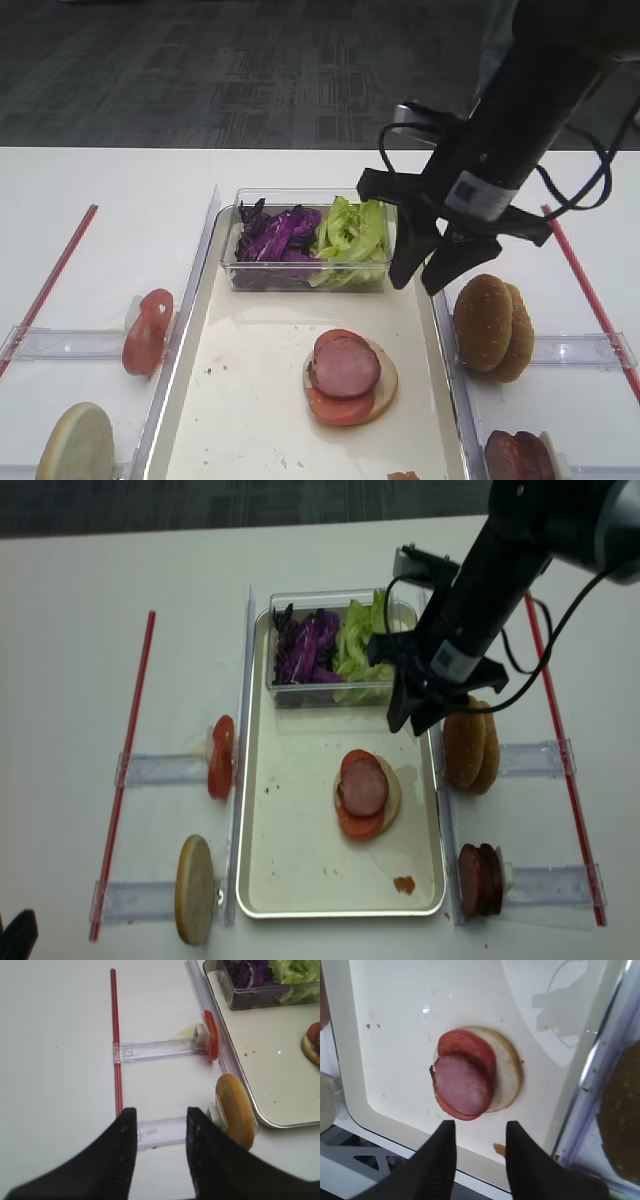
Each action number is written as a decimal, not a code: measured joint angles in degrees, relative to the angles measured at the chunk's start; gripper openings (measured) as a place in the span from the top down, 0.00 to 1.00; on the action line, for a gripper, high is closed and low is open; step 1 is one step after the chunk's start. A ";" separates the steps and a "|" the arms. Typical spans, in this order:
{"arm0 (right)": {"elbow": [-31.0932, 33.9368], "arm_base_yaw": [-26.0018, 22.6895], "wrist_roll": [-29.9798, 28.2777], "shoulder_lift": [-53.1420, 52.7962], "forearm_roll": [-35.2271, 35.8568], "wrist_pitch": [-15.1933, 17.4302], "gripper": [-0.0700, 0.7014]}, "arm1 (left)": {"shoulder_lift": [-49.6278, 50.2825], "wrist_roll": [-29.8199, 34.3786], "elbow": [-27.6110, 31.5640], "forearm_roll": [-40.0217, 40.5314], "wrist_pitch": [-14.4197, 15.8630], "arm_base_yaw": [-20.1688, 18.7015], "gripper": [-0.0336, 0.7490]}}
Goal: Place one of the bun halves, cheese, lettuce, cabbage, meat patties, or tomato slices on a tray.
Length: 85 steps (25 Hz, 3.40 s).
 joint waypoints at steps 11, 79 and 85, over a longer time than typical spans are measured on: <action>-7.62 0.00 8.10 -4.74 -15.93 4.22 0.55 | 0.00 0.00 0.00 0.00 0.00 0.00 0.66; 31.60 -19.11 -0.11 -72.20 -29.72 6.47 0.55 | 0.00 0.00 0.00 0.00 0.00 0.00 0.66; 36.27 -19.11 -0.11 -83.61 -28.67 6.96 0.55 | 0.00 0.00 0.00 0.00 0.00 0.00 0.66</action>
